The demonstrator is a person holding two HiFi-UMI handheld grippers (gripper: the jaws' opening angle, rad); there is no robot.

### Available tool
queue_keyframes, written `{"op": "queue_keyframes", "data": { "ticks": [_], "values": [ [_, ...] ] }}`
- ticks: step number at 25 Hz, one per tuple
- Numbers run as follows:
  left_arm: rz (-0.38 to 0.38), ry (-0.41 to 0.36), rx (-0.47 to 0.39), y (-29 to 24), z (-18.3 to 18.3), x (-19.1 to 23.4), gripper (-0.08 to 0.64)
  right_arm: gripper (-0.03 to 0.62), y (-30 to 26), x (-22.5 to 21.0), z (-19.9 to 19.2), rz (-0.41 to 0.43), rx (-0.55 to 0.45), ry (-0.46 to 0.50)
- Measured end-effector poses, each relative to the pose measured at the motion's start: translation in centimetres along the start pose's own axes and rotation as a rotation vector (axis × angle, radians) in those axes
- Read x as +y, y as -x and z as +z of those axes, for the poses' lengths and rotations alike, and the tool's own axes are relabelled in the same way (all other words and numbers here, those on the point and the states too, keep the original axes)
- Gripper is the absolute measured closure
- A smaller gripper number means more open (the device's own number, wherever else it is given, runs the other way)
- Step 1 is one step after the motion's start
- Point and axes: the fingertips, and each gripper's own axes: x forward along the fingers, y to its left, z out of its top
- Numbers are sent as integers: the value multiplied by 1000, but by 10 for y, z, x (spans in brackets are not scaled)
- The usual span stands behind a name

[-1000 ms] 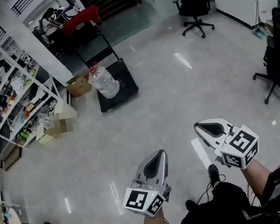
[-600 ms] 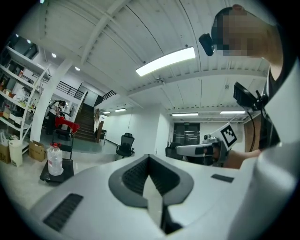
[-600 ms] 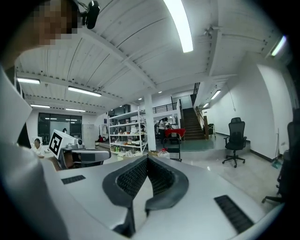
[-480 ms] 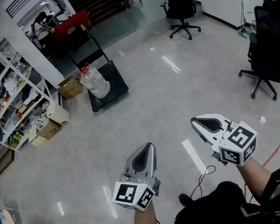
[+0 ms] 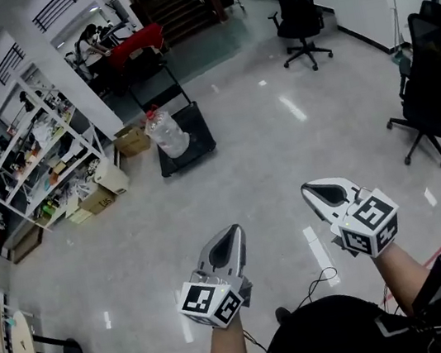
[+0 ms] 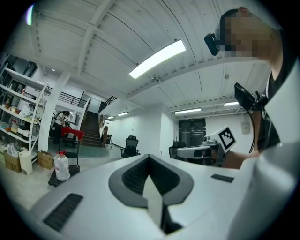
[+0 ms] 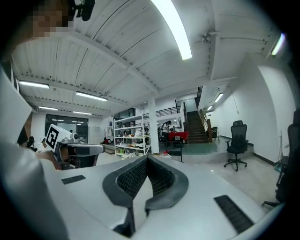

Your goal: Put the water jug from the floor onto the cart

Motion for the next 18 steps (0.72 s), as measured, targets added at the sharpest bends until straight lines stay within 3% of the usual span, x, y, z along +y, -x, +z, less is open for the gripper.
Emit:
{"op": "queue_keyframes", "data": {
  "ticks": [9, 18],
  "values": [
    [52, -23, 4, -16, -1, -75, 560, 591, 58, -21, -4, 75, -7, 21],
    [95, -18, 6, -18, -17, -123, 560, 591, 98, -29, -29, 128, 15, 11]
  ]
}}
